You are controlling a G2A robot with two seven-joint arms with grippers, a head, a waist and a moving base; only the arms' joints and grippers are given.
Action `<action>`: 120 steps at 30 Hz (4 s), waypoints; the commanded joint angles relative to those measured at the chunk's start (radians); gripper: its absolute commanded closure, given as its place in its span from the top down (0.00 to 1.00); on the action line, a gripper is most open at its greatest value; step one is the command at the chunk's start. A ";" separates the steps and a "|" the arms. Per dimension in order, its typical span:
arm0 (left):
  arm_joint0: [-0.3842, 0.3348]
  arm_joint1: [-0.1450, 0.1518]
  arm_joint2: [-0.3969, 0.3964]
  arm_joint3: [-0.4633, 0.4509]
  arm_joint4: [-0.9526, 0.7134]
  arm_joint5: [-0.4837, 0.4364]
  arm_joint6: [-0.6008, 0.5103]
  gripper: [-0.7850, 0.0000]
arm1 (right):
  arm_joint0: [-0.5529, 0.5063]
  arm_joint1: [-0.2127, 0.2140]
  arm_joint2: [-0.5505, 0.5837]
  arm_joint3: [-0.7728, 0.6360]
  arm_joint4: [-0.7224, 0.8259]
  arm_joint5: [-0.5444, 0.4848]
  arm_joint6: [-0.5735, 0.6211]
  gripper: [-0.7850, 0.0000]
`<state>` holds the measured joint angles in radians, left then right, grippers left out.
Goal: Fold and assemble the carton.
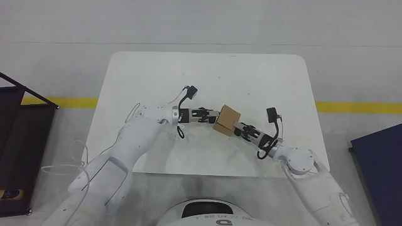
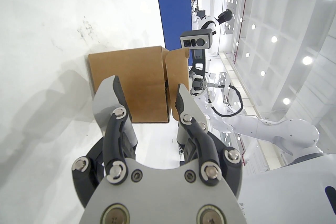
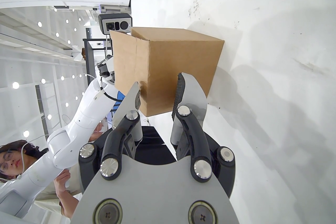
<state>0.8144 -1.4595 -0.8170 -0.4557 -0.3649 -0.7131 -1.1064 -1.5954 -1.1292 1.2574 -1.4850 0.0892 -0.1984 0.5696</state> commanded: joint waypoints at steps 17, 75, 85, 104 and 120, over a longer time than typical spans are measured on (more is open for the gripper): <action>-0.012 -0.003 -0.004 0.034 0.017 0.007 0.000 0.48 | 0.015 0.000 -0.019 0.005 -0.084 0.016 -0.042 0.35; -0.016 0.005 0.050 -0.093 0.223 0.089 0.076 0.68 | -0.031 0.013 0.072 -0.069 -0.034 -0.014 -0.081 0.31; 0.000 -0.014 0.032 -0.142 0.033 0.098 -0.055 0.99 | -0.120 0.030 0.254 -0.155 0.127 -0.079 -0.092 0.34; 0.037 0.139 -0.230 -0.308 0.074 0.044 -0.012 1.00 | -0.101 0.024 0.122 -0.239 -0.018 -0.105 0.049 0.00; 0.053 0.150 -0.249 -0.341 0.094 0.059 -0.005 1.00 | 0.012 0.010 0.008 -0.125 -0.315 -0.031 -0.081 0.00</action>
<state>0.8676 -1.3096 -1.0657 -0.7969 -0.2706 -0.6540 -1.1116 -1.5847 -1.1189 1.2671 -1.6128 -0.2144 -0.2361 0.4901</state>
